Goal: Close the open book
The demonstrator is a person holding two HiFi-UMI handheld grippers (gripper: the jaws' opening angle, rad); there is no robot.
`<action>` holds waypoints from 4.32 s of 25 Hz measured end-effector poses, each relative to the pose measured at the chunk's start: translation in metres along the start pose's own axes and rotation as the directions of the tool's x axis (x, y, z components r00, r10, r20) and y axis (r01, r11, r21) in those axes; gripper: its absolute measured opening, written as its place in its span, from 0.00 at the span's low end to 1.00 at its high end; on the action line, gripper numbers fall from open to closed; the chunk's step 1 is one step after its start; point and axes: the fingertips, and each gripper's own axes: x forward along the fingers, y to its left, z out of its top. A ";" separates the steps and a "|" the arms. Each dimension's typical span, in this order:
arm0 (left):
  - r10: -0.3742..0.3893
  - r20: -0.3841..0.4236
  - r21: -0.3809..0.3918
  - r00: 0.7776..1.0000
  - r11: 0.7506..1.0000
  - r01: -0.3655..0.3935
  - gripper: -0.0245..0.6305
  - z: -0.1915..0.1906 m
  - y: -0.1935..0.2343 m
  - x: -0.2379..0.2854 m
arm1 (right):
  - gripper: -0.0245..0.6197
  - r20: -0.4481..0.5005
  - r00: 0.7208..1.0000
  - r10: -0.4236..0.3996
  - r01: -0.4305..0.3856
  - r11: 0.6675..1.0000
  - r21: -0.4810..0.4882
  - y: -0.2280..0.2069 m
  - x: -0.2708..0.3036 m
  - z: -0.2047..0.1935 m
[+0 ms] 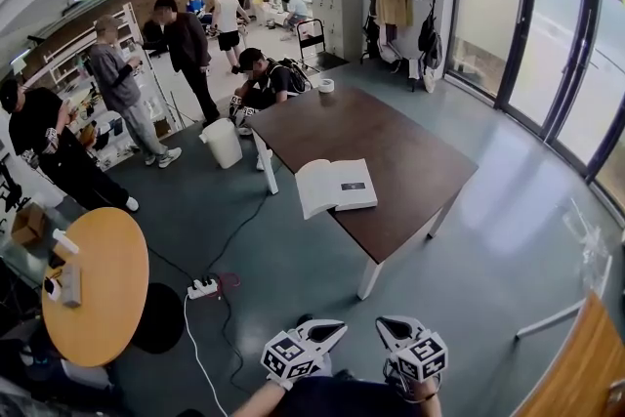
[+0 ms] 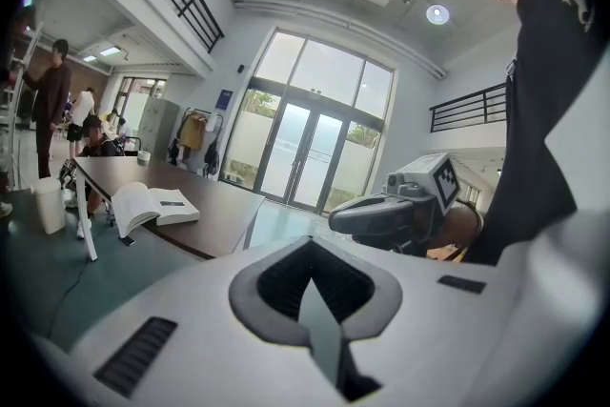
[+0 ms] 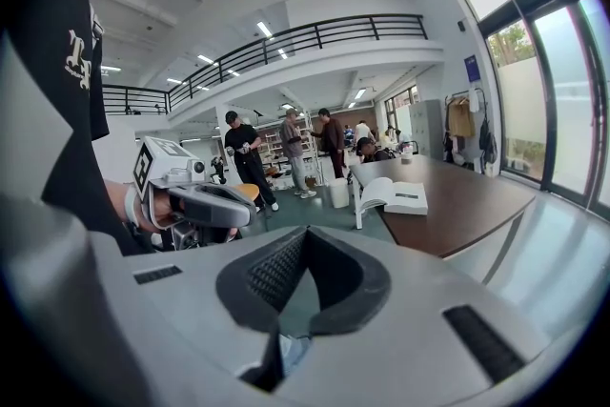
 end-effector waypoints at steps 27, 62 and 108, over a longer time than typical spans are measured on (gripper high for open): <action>0.032 -0.002 -0.047 0.999 0.998 -0.032 0.05 0.014 0.054 -0.002 | 0.02 -0.024 1.000 0.010 -0.009 1.000 0.020 -0.023 0.044 0.022; 0.075 0.023 -0.089 0.997 0.993 -0.072 0.05 0.044 0.153 0.021 | 0.02 -0.066 0.996 0.055 -0.056 0.998 -0.016 -0.073 0.126 0.066; 0.141 0.091 -0.141 0.986 0.982 -0.127 0.05 0.086 0.358 -0.058 | 0.02 -0.109 0.992 0.069 -0.075 0.996 -0.052 -0.058 0.306 0.150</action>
